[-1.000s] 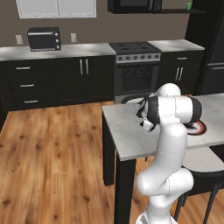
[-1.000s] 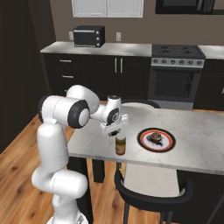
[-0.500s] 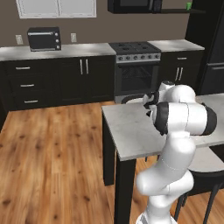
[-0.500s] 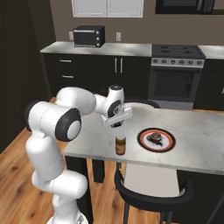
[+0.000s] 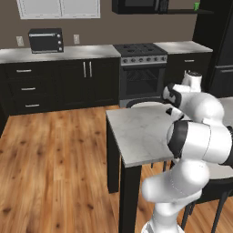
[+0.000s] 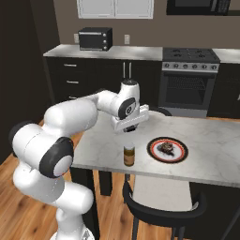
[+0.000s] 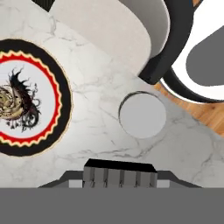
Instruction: Take the cinnamon bottle from the cabinet and place it on the dining table, next to the plate with the cupcake. Then take the chocolate from the dining counter and place it on the cupcake plate.
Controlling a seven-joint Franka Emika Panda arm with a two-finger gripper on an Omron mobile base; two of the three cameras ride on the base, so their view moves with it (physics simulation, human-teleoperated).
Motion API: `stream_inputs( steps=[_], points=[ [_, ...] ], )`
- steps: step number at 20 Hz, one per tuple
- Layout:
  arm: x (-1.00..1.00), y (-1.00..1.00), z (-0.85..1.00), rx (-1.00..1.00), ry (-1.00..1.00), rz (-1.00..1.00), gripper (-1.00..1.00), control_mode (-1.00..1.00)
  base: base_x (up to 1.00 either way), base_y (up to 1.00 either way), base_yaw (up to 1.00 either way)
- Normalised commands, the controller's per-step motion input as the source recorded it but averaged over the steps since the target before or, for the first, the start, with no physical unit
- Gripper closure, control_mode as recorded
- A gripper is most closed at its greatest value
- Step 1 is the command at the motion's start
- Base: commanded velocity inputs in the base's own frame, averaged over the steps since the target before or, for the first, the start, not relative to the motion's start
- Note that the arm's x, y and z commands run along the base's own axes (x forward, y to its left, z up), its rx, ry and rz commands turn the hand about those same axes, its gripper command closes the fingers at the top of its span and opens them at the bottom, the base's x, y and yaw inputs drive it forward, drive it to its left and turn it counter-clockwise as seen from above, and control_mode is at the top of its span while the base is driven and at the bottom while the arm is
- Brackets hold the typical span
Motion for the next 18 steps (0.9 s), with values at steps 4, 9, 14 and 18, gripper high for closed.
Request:
stream_inputs(
  steps=[4,9,14,18],
  points=[
    [-0.86,-0.54,0.16,0.0,0.0,0.0,1.0,-1.0,0.0,0.0,0.0],
    [-0.74,-0.56,0.17,0.0,0.0,0.0,1.0,-1.0,0.0,0.0,0.0],
    [-0.37,-0.49,0.05,0.0,0.0,0.0,1.0,-1.0,0.0,0.0,0.0],
    [-0.01,-0.35,-0.01,0.01,0.01,0.02,1.0,-1.0,0.0,0.0,0.0]
  ],
)
